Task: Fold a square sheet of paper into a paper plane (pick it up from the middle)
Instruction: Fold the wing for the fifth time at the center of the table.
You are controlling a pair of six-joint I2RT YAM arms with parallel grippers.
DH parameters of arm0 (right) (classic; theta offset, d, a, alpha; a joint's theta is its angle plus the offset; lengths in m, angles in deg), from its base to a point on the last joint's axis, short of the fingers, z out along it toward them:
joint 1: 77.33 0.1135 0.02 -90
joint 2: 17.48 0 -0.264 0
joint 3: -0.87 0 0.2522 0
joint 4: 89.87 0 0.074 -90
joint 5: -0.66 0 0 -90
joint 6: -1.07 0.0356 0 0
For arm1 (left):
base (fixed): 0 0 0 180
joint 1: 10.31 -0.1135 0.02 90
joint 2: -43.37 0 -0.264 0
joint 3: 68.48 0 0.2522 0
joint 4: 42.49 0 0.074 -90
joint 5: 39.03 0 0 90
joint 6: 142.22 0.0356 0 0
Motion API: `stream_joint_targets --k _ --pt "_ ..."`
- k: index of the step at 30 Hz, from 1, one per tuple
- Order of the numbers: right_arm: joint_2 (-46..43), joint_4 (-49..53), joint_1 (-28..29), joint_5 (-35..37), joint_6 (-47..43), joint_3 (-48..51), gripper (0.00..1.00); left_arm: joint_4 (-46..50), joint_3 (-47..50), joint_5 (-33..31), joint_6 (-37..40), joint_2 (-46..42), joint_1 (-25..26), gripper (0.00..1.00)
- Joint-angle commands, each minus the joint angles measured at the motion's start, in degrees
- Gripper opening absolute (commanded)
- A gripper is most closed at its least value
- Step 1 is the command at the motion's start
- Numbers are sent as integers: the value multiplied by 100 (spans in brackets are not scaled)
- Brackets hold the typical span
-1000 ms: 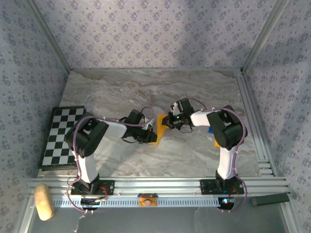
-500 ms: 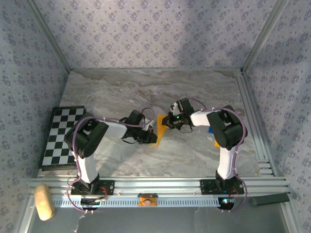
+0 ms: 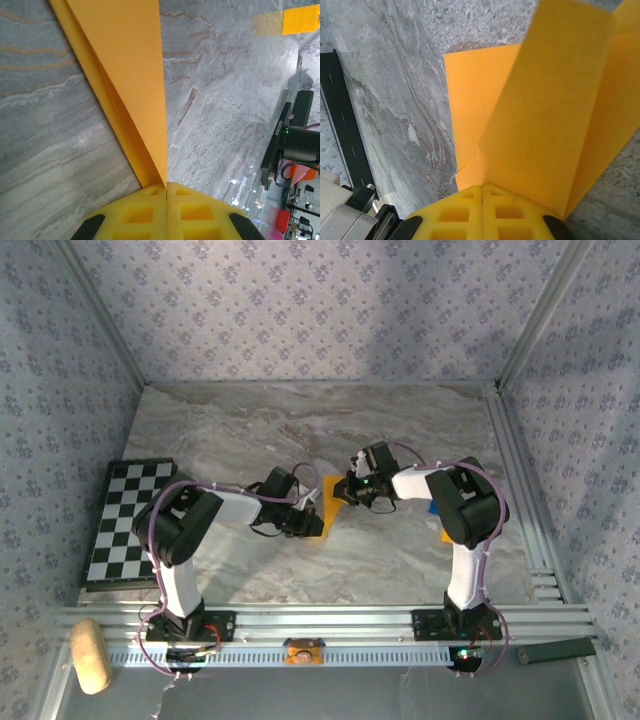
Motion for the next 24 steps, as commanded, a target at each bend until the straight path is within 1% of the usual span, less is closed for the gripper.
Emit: stream_joint_targets --k 1,2,4,6,10,14,16,18,24 --pt "361 703 -63 902 -72 144 2 1331 327 -14 91 70 194 10" --pt "354 696 -59 899 -67 141 2 1324 349 -42 74 19 195 12" --pt "351 670 -58 904 -57 149 2 1330 377 -158 32 -131 186 13" --pt "352 659 -50 896 -58 142 2 1271 423 -289 -63 -367 194 16" --pt "352 659 -49 867 -61 137 2 1153 410 -224 -232 -810 88 25" --pt "352 663 -50 858 -56 116 2 1205 277 -226 -276 -1171 -174 26" --pt "343 652 -58 869 -52 118 2 1124 158 -234 -351 -1293 -281 24" --pt "352 642 -53 860 -40 119 2 1022 -89 -172 -451 -1279 -324 19" --pt "344 636 -41 865 -23 125 2 596 -934 109 -869 -658 -269 9"
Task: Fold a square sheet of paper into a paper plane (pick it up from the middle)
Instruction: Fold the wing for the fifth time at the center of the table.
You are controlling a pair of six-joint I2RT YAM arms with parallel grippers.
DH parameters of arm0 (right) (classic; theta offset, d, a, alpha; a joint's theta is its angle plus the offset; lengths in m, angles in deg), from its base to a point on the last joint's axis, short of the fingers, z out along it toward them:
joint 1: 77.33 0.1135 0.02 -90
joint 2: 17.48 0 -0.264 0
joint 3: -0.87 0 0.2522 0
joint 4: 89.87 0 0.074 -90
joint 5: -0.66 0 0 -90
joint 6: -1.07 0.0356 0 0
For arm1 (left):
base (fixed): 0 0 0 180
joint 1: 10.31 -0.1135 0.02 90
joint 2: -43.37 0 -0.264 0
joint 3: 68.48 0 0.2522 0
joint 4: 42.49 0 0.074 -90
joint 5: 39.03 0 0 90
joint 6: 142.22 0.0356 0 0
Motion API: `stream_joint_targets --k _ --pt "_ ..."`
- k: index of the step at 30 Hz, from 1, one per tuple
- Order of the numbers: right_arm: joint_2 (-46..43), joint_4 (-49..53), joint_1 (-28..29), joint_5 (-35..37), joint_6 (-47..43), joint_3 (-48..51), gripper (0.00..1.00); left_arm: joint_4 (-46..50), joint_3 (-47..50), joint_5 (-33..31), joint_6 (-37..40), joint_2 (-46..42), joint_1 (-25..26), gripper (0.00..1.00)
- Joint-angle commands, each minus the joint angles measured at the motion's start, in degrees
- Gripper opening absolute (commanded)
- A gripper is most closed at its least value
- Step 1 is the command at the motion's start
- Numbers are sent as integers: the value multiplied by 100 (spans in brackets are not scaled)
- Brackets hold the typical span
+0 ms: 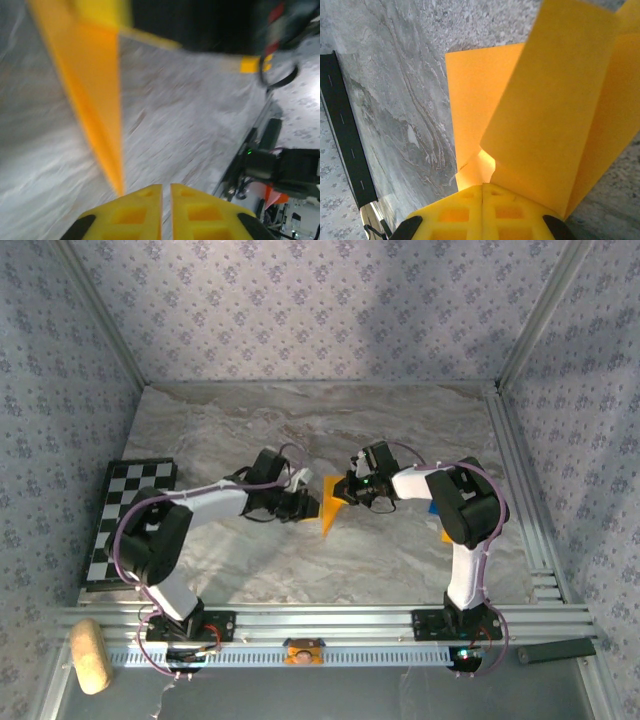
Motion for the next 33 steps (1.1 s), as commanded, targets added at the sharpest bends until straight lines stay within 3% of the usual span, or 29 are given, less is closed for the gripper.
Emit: stream_joint_targets --k 1,5,18,33 --pt "343 630 -39 834 -29 139 2 -259 -450 231 -296 409 69 7" --pt "335 635 -45 831 -19 132 2 -286 -690 224 -366 809 225 0" --pt "291 632 -47 848 -20 186 2 -262 -935 -212 -378 1365 450 0" --pt "291 639 -46 861 -22 218 2 -279 -304 -213 -290 1521 588 0"
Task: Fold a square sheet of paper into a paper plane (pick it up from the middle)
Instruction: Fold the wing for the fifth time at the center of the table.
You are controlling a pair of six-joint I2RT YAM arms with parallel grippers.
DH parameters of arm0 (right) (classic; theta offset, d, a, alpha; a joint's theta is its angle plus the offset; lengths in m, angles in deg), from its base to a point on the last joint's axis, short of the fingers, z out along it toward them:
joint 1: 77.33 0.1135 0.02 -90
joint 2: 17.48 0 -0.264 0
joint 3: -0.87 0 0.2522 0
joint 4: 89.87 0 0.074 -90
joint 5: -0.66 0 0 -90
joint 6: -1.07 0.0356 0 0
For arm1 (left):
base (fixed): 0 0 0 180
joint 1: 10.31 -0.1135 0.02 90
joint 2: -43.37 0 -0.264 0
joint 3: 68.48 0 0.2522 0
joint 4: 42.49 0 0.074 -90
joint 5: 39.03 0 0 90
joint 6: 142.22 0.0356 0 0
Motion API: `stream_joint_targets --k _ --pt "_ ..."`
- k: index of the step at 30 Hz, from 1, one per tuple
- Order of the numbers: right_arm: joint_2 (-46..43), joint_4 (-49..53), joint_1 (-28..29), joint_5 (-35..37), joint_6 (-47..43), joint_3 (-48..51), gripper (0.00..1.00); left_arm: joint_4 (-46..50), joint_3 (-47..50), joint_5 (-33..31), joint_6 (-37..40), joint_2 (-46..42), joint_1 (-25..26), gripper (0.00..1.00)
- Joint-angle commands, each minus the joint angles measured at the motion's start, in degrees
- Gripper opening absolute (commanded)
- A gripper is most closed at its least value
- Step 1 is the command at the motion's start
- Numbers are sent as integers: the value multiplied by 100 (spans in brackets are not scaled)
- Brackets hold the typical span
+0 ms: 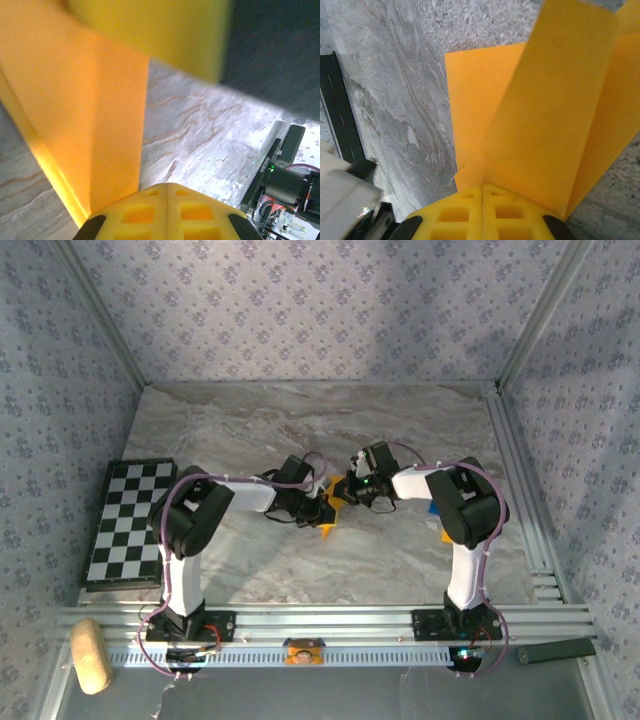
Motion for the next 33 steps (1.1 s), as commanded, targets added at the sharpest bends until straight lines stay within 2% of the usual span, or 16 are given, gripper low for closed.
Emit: stream_joint_targets --k 1,12,20,26,33 --pt "291 630 -52 858 -24 218 2 27 248 4 67 44 88 0" --pt "291 648 -58 874 -29 218 2 28 861 -38 72 -228 164 0" --pt "291 661 -59 898 -21 218 2 477 1114 -139 331 -491 288 0" --pt "308 657 -55 908 -16 218 2 428 1569 -366 163 -805 430 0" --pt "313 671 -43 891 -19 200 2 559 1606 -556 162 -1390 470 0"
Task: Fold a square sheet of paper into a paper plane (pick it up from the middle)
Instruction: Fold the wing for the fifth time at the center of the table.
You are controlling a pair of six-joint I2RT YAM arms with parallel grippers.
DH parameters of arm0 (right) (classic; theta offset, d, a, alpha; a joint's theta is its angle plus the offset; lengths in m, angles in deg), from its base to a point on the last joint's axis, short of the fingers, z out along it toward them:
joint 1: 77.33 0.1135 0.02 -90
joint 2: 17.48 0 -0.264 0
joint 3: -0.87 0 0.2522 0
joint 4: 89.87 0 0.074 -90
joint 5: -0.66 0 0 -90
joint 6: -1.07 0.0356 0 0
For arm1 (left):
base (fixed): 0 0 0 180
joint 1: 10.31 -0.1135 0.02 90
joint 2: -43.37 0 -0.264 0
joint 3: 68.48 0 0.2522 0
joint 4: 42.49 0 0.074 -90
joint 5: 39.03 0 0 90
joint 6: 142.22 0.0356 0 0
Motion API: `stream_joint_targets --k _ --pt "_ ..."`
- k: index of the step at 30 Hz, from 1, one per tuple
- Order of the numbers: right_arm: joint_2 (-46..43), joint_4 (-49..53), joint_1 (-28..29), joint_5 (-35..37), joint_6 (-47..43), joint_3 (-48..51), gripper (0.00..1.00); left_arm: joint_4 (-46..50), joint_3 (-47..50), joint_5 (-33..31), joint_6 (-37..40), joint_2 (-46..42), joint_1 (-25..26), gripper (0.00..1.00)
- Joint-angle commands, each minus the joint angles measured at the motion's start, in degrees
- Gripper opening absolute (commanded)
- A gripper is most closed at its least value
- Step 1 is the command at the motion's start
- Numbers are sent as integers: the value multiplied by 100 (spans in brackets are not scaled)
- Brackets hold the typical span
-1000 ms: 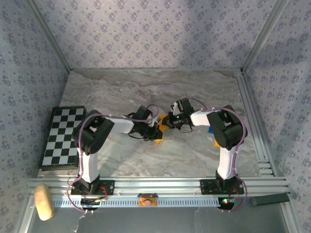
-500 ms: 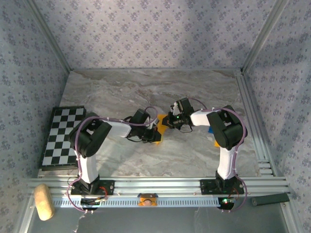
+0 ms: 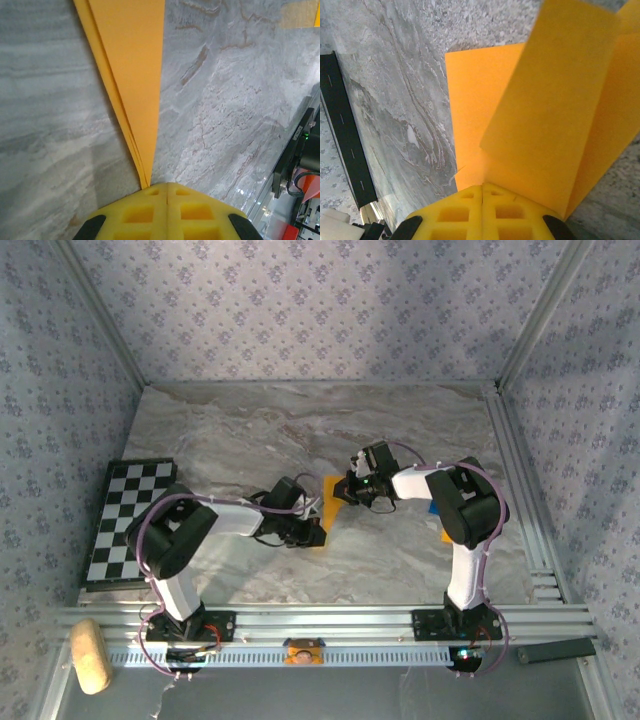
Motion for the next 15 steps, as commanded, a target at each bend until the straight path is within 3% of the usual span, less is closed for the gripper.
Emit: stream_joint_targets --k 1,8,15 --pt "311 648 -41 884 -15 200 2 992 145 -93 5 -464 95 0" --pt "311 629 -23 872 16 201 2 382 -79 -482 -197 -1130 11 0" --pt "310 626 -6 860 16 165 2 448 -1069 -329 -135 -156 -367 0"
